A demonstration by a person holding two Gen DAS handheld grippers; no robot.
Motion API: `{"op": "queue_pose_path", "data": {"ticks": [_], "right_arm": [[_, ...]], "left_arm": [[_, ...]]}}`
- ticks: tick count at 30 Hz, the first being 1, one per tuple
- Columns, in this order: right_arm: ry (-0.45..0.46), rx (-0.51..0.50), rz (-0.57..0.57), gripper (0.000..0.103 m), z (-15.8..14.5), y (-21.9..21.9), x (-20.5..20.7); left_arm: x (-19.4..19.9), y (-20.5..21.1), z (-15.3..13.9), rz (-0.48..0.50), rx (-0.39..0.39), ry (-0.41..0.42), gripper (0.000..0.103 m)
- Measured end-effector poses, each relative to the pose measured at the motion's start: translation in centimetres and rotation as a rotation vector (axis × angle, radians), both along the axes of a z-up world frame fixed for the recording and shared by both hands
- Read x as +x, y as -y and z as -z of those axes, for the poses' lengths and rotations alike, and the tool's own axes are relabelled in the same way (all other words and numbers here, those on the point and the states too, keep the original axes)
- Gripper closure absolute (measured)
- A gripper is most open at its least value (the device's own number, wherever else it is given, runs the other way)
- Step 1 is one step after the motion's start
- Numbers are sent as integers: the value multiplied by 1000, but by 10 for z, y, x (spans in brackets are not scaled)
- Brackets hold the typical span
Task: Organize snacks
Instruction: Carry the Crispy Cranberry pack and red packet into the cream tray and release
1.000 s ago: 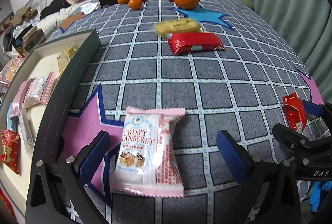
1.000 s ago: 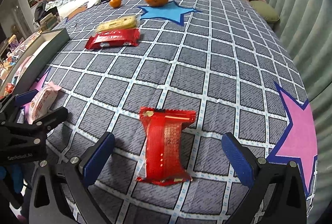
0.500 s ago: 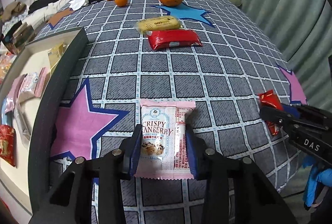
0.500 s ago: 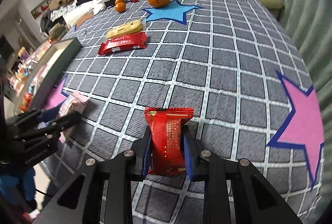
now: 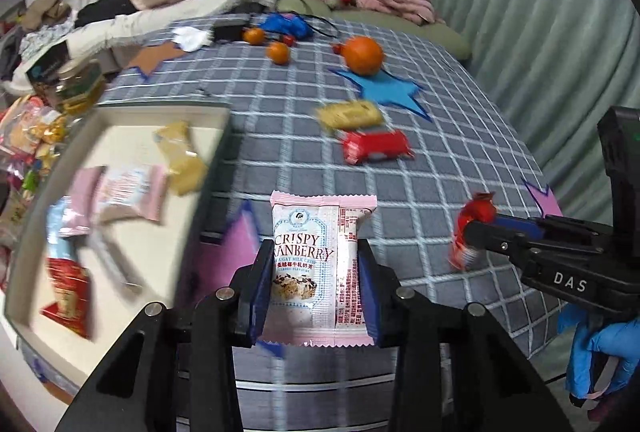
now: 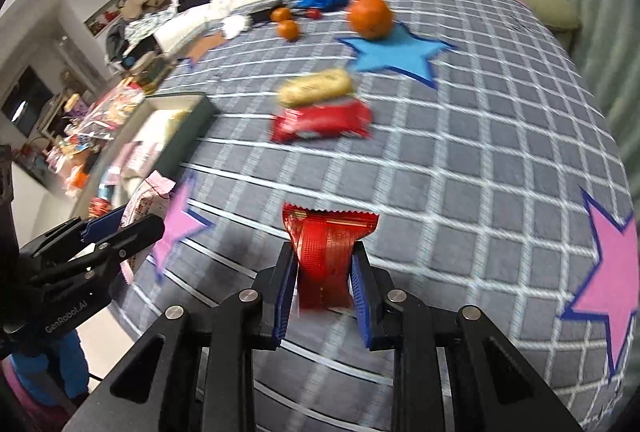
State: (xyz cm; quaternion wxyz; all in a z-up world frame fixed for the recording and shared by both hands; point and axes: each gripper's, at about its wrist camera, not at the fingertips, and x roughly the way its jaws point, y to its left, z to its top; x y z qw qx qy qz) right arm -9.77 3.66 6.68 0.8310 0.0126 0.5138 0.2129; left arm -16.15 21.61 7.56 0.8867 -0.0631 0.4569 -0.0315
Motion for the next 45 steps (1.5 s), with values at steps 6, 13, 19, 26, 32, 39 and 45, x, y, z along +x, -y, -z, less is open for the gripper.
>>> {"op": "queue_pose_path", "data": {"ticks": [6, 13, 19, 26, 32, 39, 45], "right_arm": [[17, -2, -112, 74, -14, -65, 15], [29, -10, -247, 74, -21, -148, 29], [8, -25, -325, 74, -13, -205, 45], [-21, -22, -360, 74, -3, -243, 63], [-50, -16, -353, 74, 3, -255, 74], [-21, -21, -300, 5, -3, -233, 75], [-10, -65, -202, 5, -3, -183, 87]], "left_arm": [[1, -56, -8, -98, 50, 19, 61], [4, -122, 0, -225, 65, 0, 61], [12, -152, 11, -283, 76, -26, 61], [25, -174, 29, -324, 60, -80, 61], [29, -174, 33, -317, 66, -91, 51], [28, -164, 20, -311, 89, -53, 22], [33, -136, 7, -263, 98, -40, 22]]}}
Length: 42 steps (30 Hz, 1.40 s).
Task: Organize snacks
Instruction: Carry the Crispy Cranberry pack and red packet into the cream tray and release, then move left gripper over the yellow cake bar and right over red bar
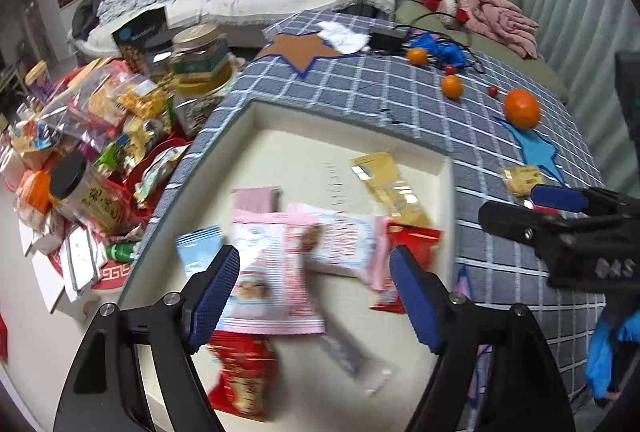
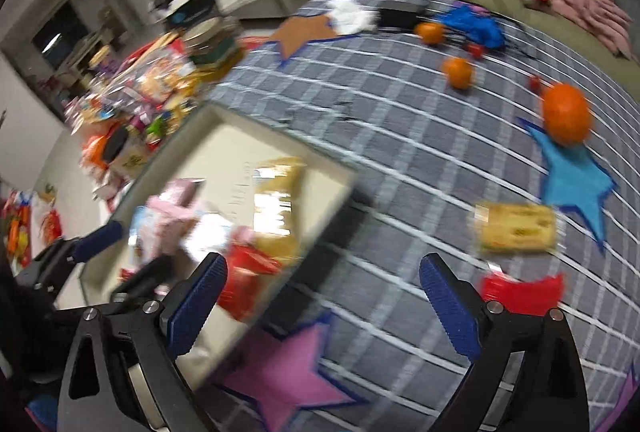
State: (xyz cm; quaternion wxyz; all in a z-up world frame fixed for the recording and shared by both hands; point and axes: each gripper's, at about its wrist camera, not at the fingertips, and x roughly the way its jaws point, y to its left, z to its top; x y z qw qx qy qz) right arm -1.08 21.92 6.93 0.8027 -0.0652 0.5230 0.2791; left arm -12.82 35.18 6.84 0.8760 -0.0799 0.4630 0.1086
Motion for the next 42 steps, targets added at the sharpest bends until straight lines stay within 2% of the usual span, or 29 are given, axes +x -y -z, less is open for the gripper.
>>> {"op": "queue_pose_path", "data": {"ticks": [7, 12, 16, 21, 23, 27, 35, 42], "right_arm": [[0, -70, 232, 5, 16, 80, 30], [-1, -119, 367, 5, 29, 115, 50], [-13, -106, 432, 5, 39, 129, 60], [1, -168, 376, 5, 56, 121, 62], [46, -205, 325, 5, 60, 120, 55], [68, -194, 271, 5, 59, 139, 41], [89, -185, 267, 1, 62, 189, 21], [117, -174, 242, 1, 62, 191, 17]], "left_arm": [[14, 47, -10, 97, 26, 6, 22], [27, 77, -11, 159, 57, -6, 22], [37, 91, -11, 188, 84, -14, 22], [48, 104, -13, 210, 111, -20, 22], [52, 110, -14, 228, 121, -19, 22], [67, 128, -12, 283, 145, -20, 21], [114, 182, 15, 429, 226, -36, 21], [151, 212, 38, 490, 242, -29, 21]]}}
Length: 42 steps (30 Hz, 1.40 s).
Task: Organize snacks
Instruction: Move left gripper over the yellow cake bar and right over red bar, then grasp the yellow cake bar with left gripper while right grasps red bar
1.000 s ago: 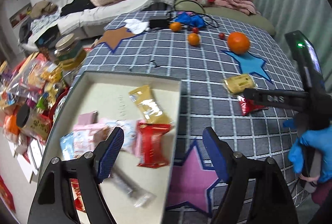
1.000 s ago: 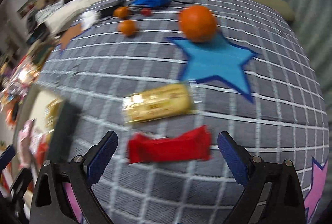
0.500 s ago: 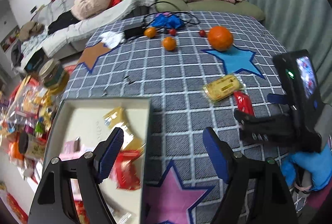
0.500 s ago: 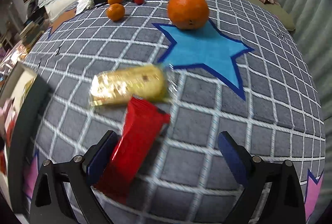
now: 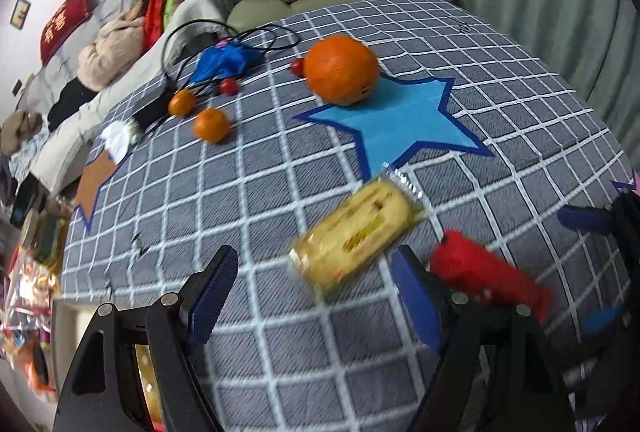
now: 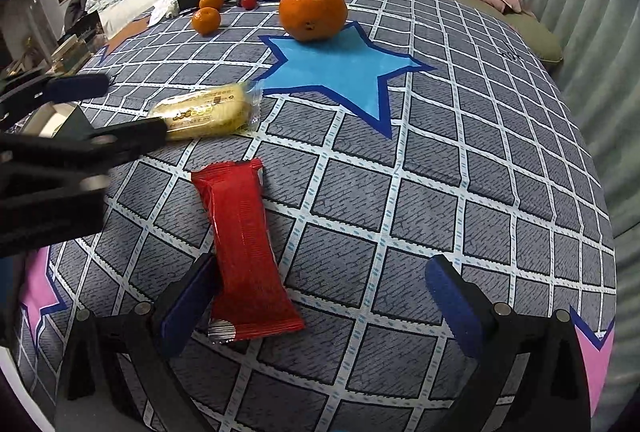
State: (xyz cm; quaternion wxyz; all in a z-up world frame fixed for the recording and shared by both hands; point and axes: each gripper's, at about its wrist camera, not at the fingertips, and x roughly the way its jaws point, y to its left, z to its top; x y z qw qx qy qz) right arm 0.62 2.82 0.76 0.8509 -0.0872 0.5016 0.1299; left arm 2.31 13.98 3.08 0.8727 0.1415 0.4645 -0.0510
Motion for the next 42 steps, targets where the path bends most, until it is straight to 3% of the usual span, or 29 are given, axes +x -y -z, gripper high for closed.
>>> {"op": "queue_pose_path", "data": {"ticks": [7, 8, 9, 11, 13, 15, 22, 35, 42], "right_arm": [[3, 4, -24, 2, -1, -3, 1], [7, 5, -29, 9, -2, -4, 1], [15, 8, -36, 23, -3, -6, 2], [28, 9, -58, 47, -8, -11, 1], [18, 9, -70, 56, -10, -17, 3], [16, 14, -77, 68, -10, -18, 2], [5, 25, -72, 70, -10, -12, -21], [-9, 47, -11, 70, -13, 10, -92], [-7, 60, 4, 70, -14, 15, -141]], "left_arm": [[20, 13, 22, 18, 2, -47, 21], [19, 12, 22, 6, -10, -42, 21], [20, 11, 22, -4, -21, -48, 22], [21, 6, 22, -21, -94, -86, 34], [20, 3, 21, -34, -141, -112, 55], [13, 2, 20, -45, -134, -115, 61], [-40, -2, 19, -66, -114, -89, 61], [-161, -24, 17, -248, -156, -67, 61], [-197, -27, 17, -249, -170, -57, 60]]}}
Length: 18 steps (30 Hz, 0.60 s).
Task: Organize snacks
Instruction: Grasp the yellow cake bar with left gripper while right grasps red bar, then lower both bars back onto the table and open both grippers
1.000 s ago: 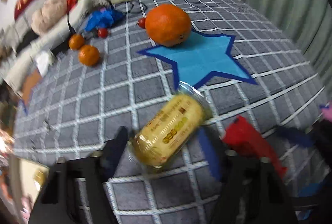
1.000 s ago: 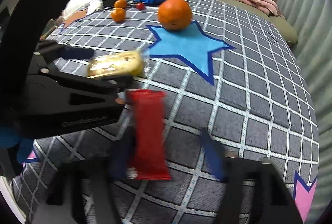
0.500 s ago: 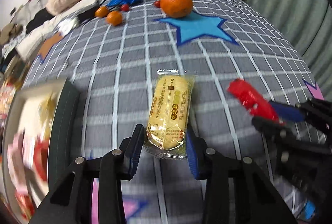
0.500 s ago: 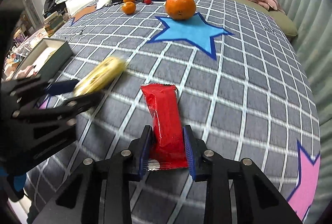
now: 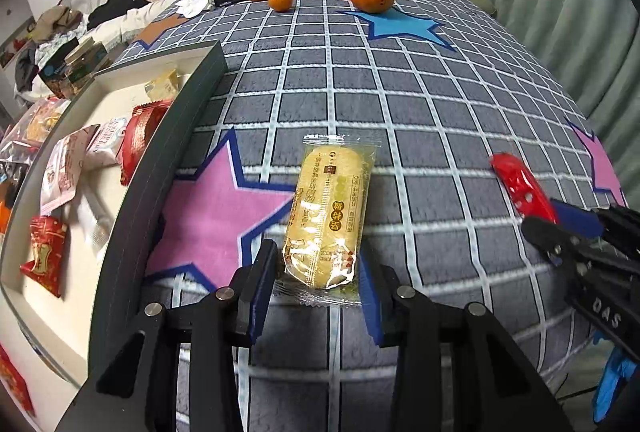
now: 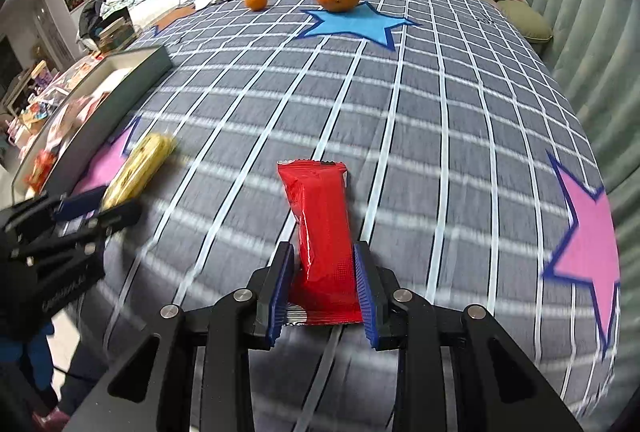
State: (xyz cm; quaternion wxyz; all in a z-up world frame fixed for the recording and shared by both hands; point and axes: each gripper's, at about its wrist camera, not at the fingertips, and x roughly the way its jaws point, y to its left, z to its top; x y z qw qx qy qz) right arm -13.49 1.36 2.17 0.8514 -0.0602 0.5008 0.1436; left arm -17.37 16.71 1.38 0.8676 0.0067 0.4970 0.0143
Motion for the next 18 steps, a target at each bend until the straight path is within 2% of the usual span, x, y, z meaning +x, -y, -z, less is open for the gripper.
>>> {"op": "queue_pose_path", "data": {"ticks": [2, 4, 5, 6, 9, 13, 17, 18], "right_arm": [[2, -2, -5, 70, -1, 0, -12], [-3, 23, -9, 62, -2, 3, -17], [-7, 36, -7, 36, -2, 5, -18], [-9, 32, 4, 16, -2, 7, -19], [-6, 20, 41, 16, -1, 13, -15], [-31, 28, 50, 16, 3, 14, -4], [-35, 12, 30, 15, 4, 6, 8], [-32, 2, 26, 8, 5, 4, 9]], "left_arm": [[-4, 0, -1, 6, 14, 4, 53], [-6, -1, -2, 2, 26, 4, 32], [-7, -3, -3, -2, 26, 11, 29], [-8, -5, -5, -3, 20, 20, 27], [-6, -8, -11, 8, 9, 31, 23], [8, -5, -10, 30, 33, 22, 23], [24, -1, 3, 44, 34, -26, 23], [24, -3, 4, 42, 23, -15, 20]]}}
